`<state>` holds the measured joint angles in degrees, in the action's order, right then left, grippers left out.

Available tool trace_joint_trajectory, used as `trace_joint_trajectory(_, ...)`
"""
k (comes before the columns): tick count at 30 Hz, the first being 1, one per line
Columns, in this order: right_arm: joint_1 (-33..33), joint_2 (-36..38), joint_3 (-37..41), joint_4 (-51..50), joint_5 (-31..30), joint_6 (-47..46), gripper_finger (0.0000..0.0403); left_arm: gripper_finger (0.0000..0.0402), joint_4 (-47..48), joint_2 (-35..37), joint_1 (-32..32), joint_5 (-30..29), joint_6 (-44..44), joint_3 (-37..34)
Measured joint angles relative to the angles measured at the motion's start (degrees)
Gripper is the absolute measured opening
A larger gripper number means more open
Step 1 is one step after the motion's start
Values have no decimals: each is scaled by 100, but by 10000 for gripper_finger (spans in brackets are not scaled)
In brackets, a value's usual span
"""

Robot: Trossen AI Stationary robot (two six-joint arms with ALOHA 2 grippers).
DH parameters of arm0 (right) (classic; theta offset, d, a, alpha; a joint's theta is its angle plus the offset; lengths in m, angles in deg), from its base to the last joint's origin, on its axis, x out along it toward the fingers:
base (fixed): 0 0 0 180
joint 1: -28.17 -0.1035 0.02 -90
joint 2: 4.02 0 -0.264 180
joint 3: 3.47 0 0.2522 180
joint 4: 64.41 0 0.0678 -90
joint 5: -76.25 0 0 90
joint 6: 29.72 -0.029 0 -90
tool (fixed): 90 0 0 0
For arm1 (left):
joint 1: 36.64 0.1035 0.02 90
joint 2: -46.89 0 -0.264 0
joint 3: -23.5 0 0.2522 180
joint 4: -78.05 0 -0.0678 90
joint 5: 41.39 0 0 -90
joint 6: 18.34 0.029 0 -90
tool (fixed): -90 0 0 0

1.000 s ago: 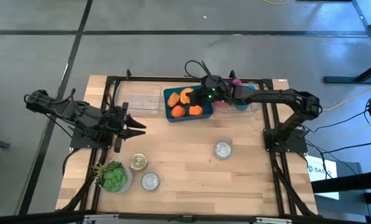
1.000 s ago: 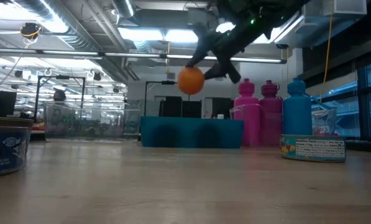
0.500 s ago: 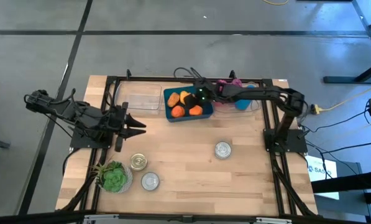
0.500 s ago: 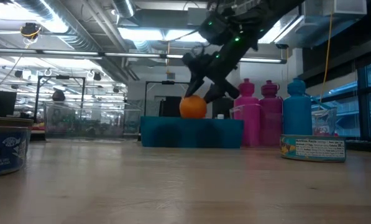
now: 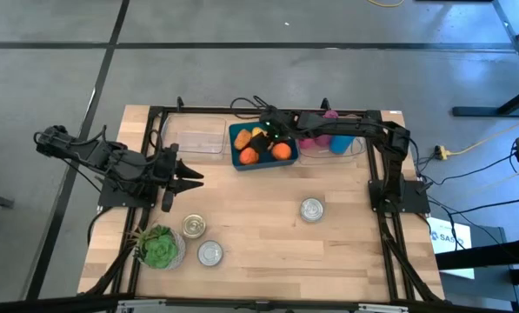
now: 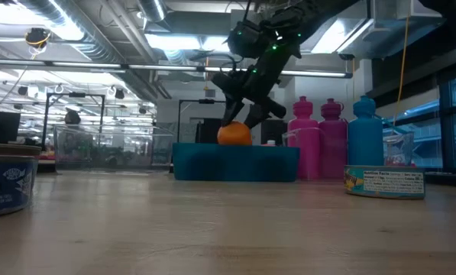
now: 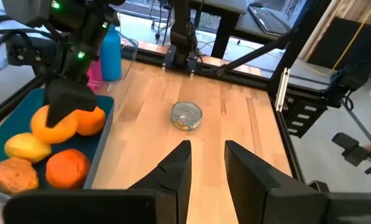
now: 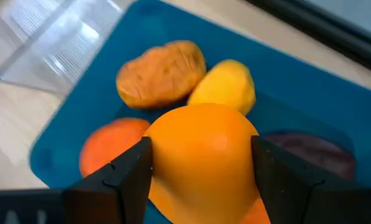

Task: Pick & Place Food Item
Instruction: Put the orange into the blue bin, then put the yellow blue tuna can into the left transparent bin

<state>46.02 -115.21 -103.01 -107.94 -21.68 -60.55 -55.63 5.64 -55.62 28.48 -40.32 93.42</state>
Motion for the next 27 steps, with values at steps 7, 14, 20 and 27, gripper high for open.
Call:
trace_joint_trajectory(7,-104,0,0,-306,0,4,235,88,71,0,0,-141,8,0)
trace_joint_trajectory(14,-235,0,0,-307,0,7,236,88,71,0,0,-143,11,0)
trace_joint_trajectory(20,-247,0,2,-305,308,19,259,88,71,1,0,-137,9,0)
trace_joint_trajectory(27,-247,0,4,-306,485,-5,313,88,71,2,0,-132,5,0)
